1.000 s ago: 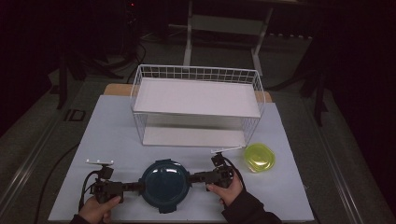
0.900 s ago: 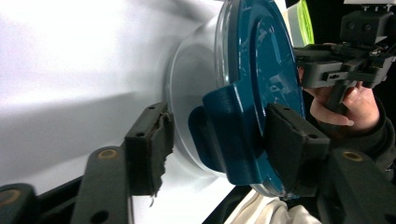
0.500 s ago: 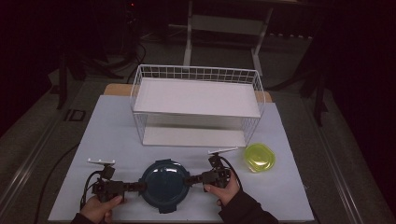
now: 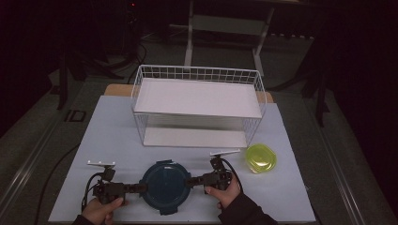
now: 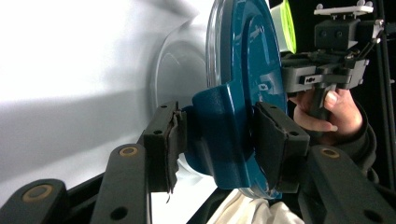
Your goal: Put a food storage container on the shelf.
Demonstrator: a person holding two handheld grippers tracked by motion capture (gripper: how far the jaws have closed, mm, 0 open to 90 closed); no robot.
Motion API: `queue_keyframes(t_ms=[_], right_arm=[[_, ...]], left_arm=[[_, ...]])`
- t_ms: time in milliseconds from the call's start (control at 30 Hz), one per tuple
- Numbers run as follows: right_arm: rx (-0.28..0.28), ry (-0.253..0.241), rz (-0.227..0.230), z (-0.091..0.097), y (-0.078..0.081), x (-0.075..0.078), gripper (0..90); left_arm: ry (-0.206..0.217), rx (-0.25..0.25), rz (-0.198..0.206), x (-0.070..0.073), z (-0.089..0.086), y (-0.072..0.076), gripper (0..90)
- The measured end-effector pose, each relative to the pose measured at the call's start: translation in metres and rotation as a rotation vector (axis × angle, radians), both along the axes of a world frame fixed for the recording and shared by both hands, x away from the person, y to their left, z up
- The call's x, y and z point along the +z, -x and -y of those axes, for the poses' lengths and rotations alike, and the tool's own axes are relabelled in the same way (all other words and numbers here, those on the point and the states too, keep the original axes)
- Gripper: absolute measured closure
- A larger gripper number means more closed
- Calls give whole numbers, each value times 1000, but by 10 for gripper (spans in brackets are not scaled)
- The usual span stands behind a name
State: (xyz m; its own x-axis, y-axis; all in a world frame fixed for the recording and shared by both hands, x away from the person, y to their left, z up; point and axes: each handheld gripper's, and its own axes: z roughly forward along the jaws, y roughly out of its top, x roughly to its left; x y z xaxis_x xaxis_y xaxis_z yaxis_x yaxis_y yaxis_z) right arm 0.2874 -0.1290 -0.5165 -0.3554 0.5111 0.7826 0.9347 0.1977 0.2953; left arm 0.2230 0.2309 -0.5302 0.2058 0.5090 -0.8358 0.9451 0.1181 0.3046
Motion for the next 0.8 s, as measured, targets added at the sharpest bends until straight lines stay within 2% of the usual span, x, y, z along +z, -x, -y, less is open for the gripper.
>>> queue_keyframes(t_ms=[100, 167, 333, 367, 400, 433, 467, 533, 600, 700, 800], right_arm=[[1, -7, -4, 2, 1, 0, 526], [7, -4, 3, 2, 2, 2, 532], [13, -2, 11, 3, 3, 3, 542], [11, 3, 13, 4, 3, 3, 574], [0, 28, 69, 4, 5, 8, 620], [3, 85, 89, 0, 7, 14, 623], [2, 95, 97, -1, 7, 17, 626], [-13, 83, 59, 1, 2, 14, 625], [-8, 58, 41, 3, -2, 10, 623], [-8, 46, 39, 5, -3, 7, 618], [-12, 41, 40, 5, -3, 7, 611]], left_arm=[[-14, -6, 11, 4, 2, 2, 524], [-5, -6, -2, 5, 1, 2, 532], [8, -22, 9, 8, 4, 5, 545], [7, -20, 20, 11, 6, 6, 552], [-22, -22, 44, 15, 10, 6, 546], [-37, -23, 49, 19, 11, 6, 548], [-44, -25, 49, 21, 12, 4, 552], [-45, -14, 38, 21, 13, 1, 549], [-62, -23, 53, 23, 15, 0, 546], [-49, -16, 40, 22, 14, -3, 545], [-43, -10, 46, 20, 13, -2, 544]])
